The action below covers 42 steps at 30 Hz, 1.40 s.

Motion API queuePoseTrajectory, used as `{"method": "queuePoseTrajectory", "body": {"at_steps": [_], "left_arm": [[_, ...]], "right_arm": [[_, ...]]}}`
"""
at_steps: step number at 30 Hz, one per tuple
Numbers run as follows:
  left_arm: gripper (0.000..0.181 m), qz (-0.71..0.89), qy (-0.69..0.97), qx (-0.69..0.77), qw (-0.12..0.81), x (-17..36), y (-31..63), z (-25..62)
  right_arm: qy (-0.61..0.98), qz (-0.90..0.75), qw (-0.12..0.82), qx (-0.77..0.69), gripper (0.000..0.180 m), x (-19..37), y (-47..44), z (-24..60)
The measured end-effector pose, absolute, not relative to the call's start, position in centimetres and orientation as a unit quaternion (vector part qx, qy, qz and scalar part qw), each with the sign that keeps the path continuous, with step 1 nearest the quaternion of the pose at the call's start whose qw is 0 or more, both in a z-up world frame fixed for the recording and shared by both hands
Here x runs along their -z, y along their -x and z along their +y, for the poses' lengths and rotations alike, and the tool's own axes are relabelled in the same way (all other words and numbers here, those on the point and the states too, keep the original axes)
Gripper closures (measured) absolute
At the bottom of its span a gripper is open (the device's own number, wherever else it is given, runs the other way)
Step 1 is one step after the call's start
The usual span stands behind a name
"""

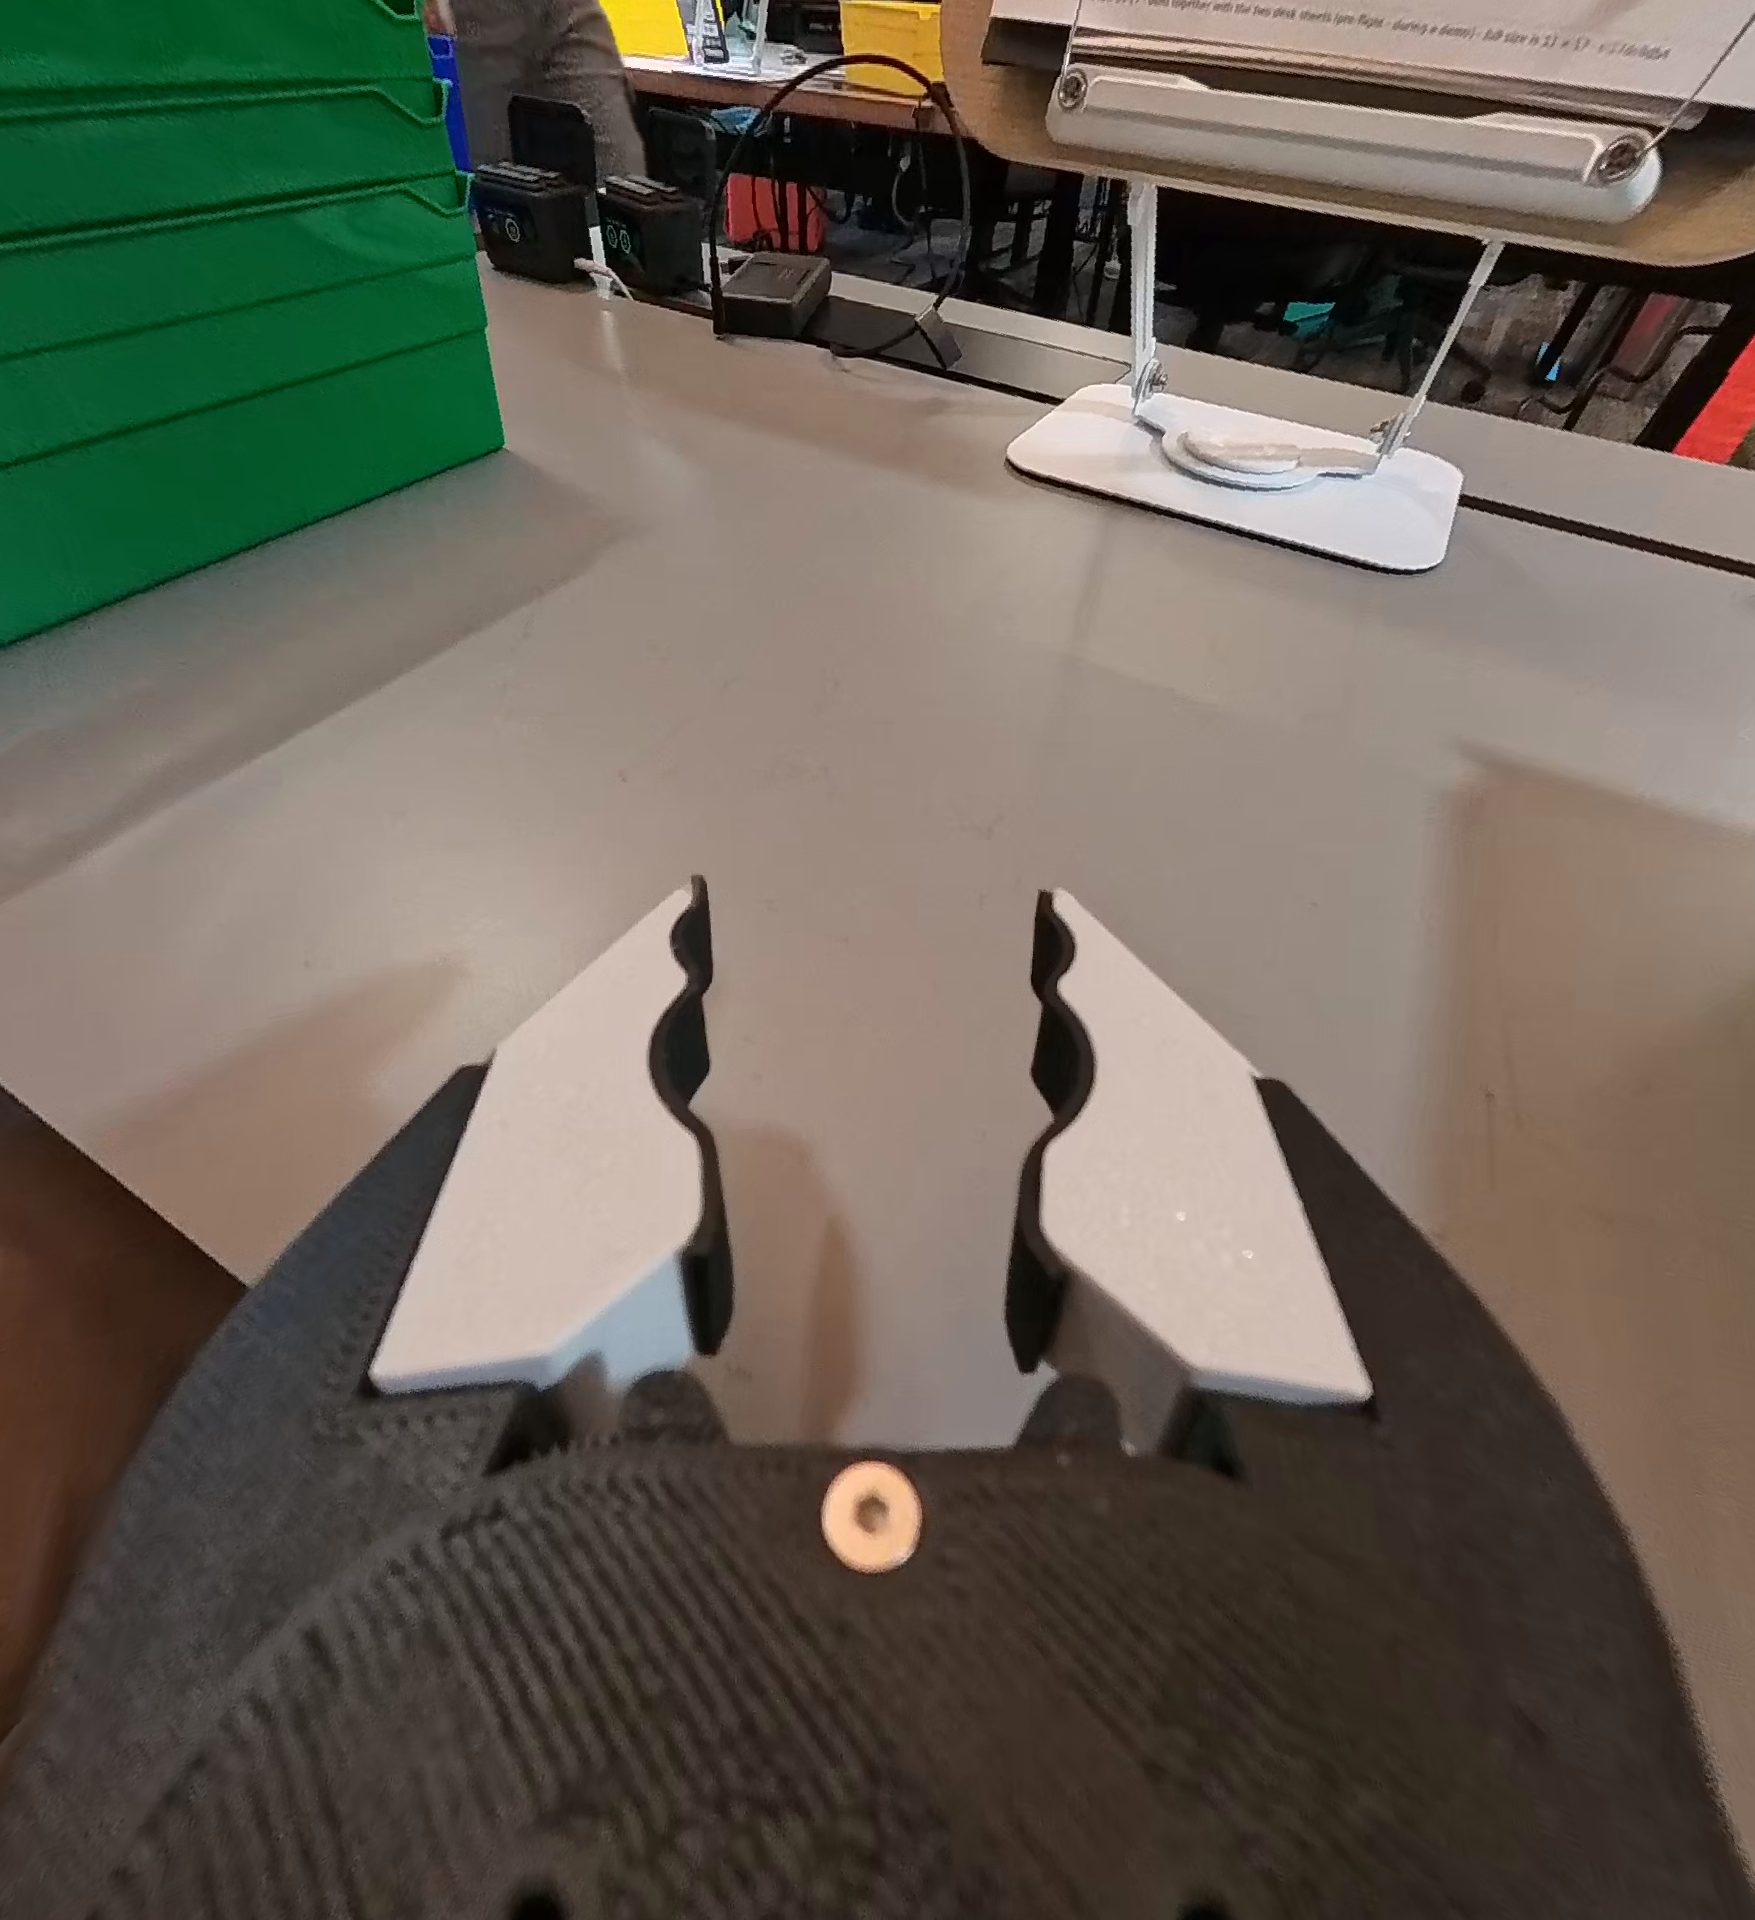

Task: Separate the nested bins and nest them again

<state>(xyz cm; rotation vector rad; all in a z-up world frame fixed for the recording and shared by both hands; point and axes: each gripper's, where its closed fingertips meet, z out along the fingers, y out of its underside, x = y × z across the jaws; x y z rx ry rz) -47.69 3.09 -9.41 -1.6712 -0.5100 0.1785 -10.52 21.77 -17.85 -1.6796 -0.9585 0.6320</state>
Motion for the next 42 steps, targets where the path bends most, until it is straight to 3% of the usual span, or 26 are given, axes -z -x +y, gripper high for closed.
{"method": "queuePoseTrajectory", "body": {"at_steps": [23, 36, 42], "left_arm": [[0.174, -0.228, 0.727, -0.083, 0.643, 9.17, 47.95, 2.92], [0.168, -0.227, 0.727, -0.078, 0.643, 9.26, 47.83, 3.03], [0.145, -0.238, 0.727, -0.083, 0.639, 9.33, 48.15, 2.92]], "right_arm": [[0.7, -0.403, 0.528, -0.262, 0.118, 17.84, 10.56, 21.69], [0.7, -0.404, 0.527, -0.262, 0.118, 17.87, 10.59, 21.67], [0.7, -0.405, 0.527, -0.261, 0.118, 17.87, 10.58, 21.65]]}}
